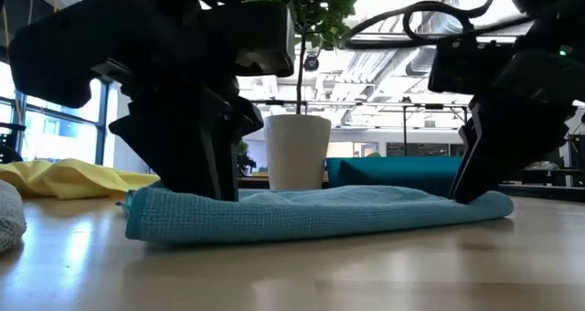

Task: Fold microfiber towels
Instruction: Fold the blue towel

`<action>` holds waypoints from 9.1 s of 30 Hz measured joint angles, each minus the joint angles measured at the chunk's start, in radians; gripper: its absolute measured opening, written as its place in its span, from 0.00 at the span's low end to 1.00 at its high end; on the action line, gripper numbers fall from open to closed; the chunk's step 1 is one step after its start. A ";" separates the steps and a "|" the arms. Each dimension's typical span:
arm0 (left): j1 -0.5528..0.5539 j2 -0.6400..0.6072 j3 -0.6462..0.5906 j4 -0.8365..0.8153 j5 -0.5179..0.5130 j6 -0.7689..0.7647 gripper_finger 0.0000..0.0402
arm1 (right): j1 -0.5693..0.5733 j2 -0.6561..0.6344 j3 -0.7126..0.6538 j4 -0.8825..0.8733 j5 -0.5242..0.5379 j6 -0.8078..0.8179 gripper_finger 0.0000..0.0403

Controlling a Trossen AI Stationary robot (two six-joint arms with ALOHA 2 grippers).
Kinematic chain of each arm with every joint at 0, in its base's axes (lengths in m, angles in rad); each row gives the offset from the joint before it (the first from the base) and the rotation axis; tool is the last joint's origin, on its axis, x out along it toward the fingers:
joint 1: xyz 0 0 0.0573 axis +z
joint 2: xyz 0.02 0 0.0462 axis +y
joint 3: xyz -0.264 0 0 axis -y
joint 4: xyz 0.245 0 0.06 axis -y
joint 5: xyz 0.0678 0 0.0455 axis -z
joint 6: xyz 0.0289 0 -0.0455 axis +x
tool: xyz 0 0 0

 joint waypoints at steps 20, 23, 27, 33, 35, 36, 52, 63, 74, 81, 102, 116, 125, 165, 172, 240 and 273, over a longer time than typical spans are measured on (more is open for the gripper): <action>-0.012 -0.033 0.073 -0.178 -0.075 0.010 0.22 | 0.022 -0.016 0.000 0.073 0.028 0.104 0.36; -0.021 -0.035 0.073 -0.209 -0.075 -0.034 0.22 | 0.014 0.038 0.000 0.101 0.042 0.182 0.36; -0.035 -0.041 0.074 -0.221 -0.076 -0.060 0.22 | 0.013 0.085 0.003 0.101 0.067 0.224 0.36; -0.052 -0.045 0.074 -0.239 -0.075 -0.070 0.22 | 0.013 0.082 0.006 0.011 0.047 0.141 0.36; -0.053 -0.045 0.074 -0.255 -0.072 -0.079 0.22 | 0.009 0.067 0.005 -0.050 0.048 0.103 0.36; -0.052 -0.045 0.074 -0.258 -0.072 -0.085 0.22 | 0.007 0.057 0.005 -0.085 0.050 0.095 0.36; -0.072 -0.046 0.075 -0.273 -0.073 -0.125 0.22 | 0.029 -0.075 -0.001 0.096 0.033 -0.230 0.36; -0.118 -0.046 0.075 -0.304 -0.073 -0.159 0.22 | 0.074 0.125 0.029 0.420 0.028 -0.451 0.40; -0.192 -0.046 0.075 -0.346 -0.074 -0.242 0.22 | 0.072 0.315 0.209 0.422 -0.037 -0.628 0.49; -0.232 -0.046 0.075 -0.344 -0.074 -0.278 0.22 | 0.066 0.323 0.221 0.408 -0.030 -0.603 0.45; -0.278 -0.046 0.075 -0.342 -0.119 -0.309 0.22 | 0.039 0.320 0.216 0.306 -0.027 -0.467 0.03; -0.264 -0.046 0.075 -0.157 -0.456 -0.103 0.22 | 0.045 0.249 0.353 0.148 -0.074 -0.310 0.00; -0.245 -0.046 0.075 -0.051 -0.502 -0.085 0.24 | 0.049 0.242 0.433 0.051 -0.069 -0.179 0.00; -0.228 -0.040 0.028 0.279 -0.566 -0.049 0.26 | 0.130 0.242 0.605 -0.390 0.105 0.108 0.00; -0.168 -0.040 0.028 0.340 -0.439 -0.065 0.26 | 0.150 0.205 0.605 -0.394 0.142 0.085 0.00; -0.085 0.011 0.028 0.557 -0.316 0.248 0.27 | 0.205 0.166 0.603 -0.460 0.141 -0.069 0.00; -0.072 0.030 0.029 0.378 -0.187 0.009 0.19 | 0.246 0.166 0.603 -0.393 0.148 -0.110 0.00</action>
